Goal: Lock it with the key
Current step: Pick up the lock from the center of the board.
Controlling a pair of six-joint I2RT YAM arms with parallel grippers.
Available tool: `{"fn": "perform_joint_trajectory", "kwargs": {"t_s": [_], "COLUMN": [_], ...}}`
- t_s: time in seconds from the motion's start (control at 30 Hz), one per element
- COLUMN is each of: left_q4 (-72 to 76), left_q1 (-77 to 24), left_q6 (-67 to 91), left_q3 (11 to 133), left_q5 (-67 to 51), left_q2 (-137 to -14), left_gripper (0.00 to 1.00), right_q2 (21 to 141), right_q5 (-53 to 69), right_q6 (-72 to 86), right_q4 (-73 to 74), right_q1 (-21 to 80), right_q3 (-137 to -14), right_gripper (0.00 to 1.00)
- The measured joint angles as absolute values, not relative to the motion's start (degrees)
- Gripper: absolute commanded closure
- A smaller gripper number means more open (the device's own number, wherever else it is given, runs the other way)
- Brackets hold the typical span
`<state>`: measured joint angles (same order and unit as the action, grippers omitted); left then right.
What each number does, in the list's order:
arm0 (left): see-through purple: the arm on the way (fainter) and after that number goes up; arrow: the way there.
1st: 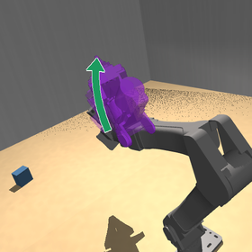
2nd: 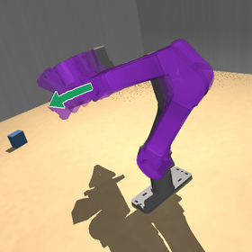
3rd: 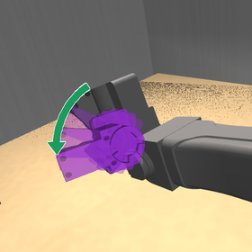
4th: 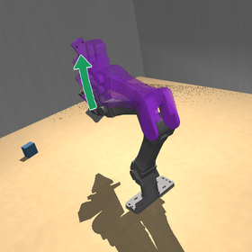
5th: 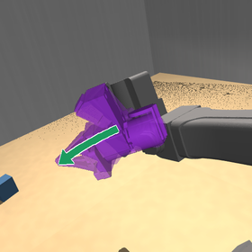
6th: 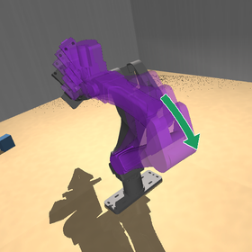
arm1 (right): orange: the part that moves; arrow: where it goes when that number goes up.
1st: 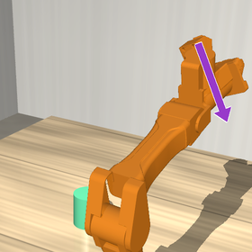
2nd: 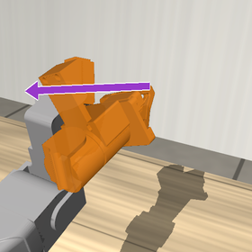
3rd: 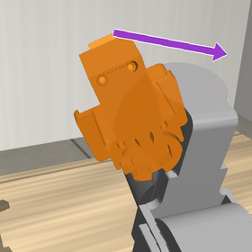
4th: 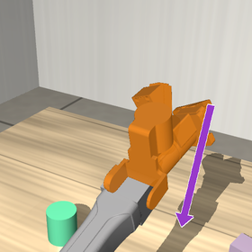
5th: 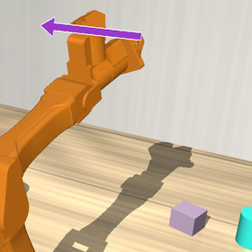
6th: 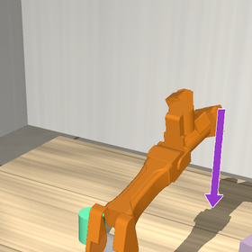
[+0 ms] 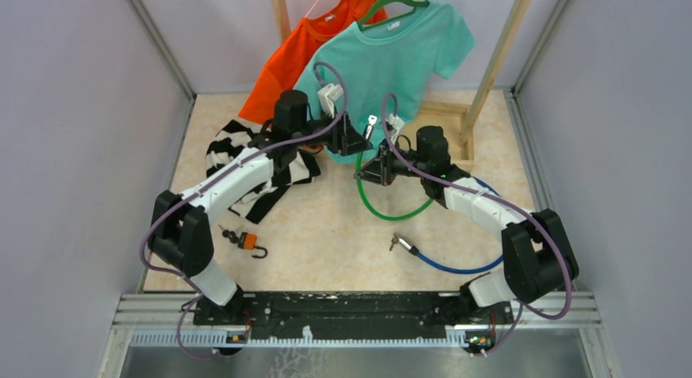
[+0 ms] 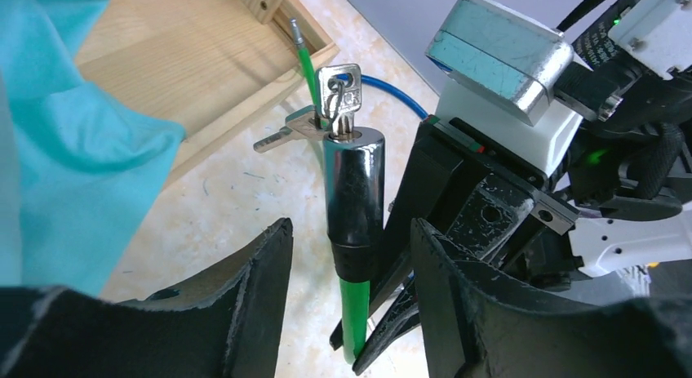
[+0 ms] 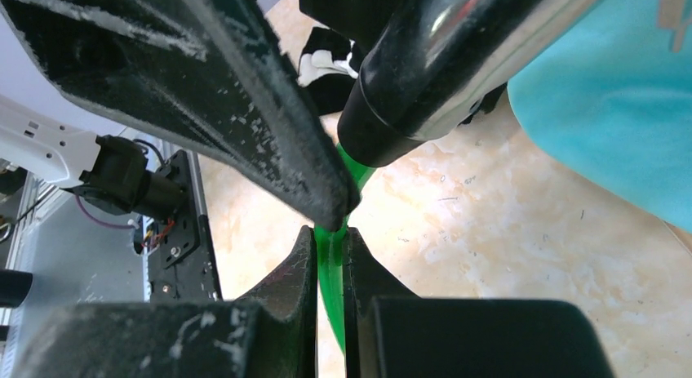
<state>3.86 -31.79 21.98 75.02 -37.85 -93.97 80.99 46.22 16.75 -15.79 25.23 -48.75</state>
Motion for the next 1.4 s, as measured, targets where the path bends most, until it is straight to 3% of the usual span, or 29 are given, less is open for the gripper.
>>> {"fn": "perform_joint_trajectory", "kwargs": {"t_s": [0.23, 0.63, 0.73, 0.8, 0.87, 0.93, 1.1, 1.17, 1.4], "left_q4": [1.6, -0.1, -0.1, -0.1, -0.3, -0.4, -1.3, -1.6, 3.9], "left_q1": [-32.3, -33.6, -33.7, -33.7, -33.7, -33.8, -33.7, -33.5, -28.8], "left_q6": [19.7, 17.9, 17.6, 17.3, 16.8, 16.5, 13.1, 11.1, 10.4], "left_q3": [75.4, 76.1, 76.2, 76.2, 76.2, 76.2, 76.2, 76.2, 70.8], "left_q5": [-35.0, -33.8, -33.8, -33.8, -33.8, -33.7, -34.1, -34.9, -44.3], "left_q2": [-94.0, -94.3, -94.3, -94.3, -94.3, -94.3, -94.3, -94.3, -90.9], "left_gripper": [0.49, 0.71, 0.82, 0.97, 1.0, 1.0, 1.0, 1.0, 1.0], "right_q2": [81.2, 81.2, 81.2, 81.2, 81.2, 81.2, 81.2, 81.1, 76.3], "right_q5": [46.1, 45.8, 45.5, 45.3, 45.1, 45.0, 44.0, 43.6, 43.8], "right_q6": [16.7, 16.7, 16.7, 16.6, 16.6, 16.5, 14.0, 11.8, 2.9], "right_q4": [-15.6, -14.9, -14.8, -14.7, -14.5, -14.2, -10.7, -8.5, 2.4], "right_q1": [25.5, 25.5, 25.5, 25.5, 25.5, 25.5, 25.6, 25.5, 18.5], "right_q3": [-48.8, -48.9, -48.9, -48.9, -48.9, -48.9, -50.4, -51.4, -51.9], "right_gripper": [1.0, 1.0, 1.0, 1.0, 1.0, 0.89, 0.41, 0.35, 0.33]}}
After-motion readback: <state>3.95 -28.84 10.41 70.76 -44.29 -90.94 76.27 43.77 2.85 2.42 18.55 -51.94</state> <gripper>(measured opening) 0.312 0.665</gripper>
